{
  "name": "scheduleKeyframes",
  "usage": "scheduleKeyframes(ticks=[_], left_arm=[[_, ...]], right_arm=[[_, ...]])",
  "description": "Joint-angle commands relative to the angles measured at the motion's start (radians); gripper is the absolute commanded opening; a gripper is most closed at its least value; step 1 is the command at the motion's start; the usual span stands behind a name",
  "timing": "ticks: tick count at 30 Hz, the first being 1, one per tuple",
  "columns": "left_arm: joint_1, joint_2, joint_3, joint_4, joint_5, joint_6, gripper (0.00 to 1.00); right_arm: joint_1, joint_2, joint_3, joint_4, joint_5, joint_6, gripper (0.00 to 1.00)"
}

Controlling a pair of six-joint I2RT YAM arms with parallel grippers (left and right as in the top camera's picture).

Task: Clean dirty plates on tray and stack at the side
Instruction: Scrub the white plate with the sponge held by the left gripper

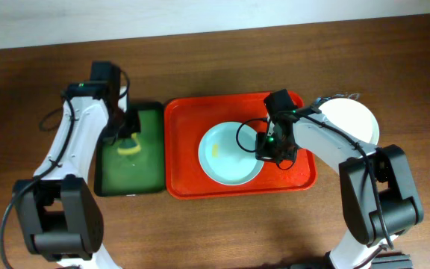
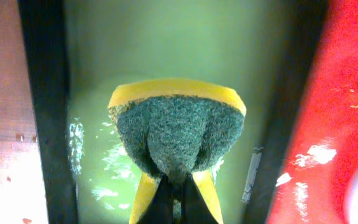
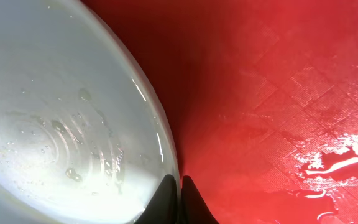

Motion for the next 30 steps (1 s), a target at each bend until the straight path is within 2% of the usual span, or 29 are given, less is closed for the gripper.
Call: scheduleKeyframes(ticks=[1, 5, 14, 16, 25, 30], left_arm=[[-0.061, -0.007, 0.076, -0.045, 0.01, 0.027, 0.0], [-0.101, -0.006, 0.074, -0.046, 0.139, 0.027, 0.0], [-0.24, -0.005, 0.065, -0.01, 0.148, -0.011, 0.0], [-0.266, -0.005, 0.045, 0.006, 0.147, -0.056, 0.0], [-0.369, 0.008, -0.159, 0.287, 0.149, -0.182, 0.0], [-0.406, 0.065, -0.169, 0.317, 0.145, -0.188, 0.0]], right_arm=[[-0.004, 0.005, 0.01, 0.003, -0.027, -0.015, 0.04], [-0.002, 0.005, 0.01, 0.027, -0.062, -0.011, 0.05], [0.058, 0.005, 0.008, 0.082, -0.068, 0.042, 0.04], [0.058, 0.005, 0.008, 0.082, -0.069, 0.042, 0.04], [0.058, 0.005, 0.008, 0.082, -0.069, 0.042, 0.04], [0.072, 0.005, 0.006, 0.094, -0.068, 0.103, 0.04]])
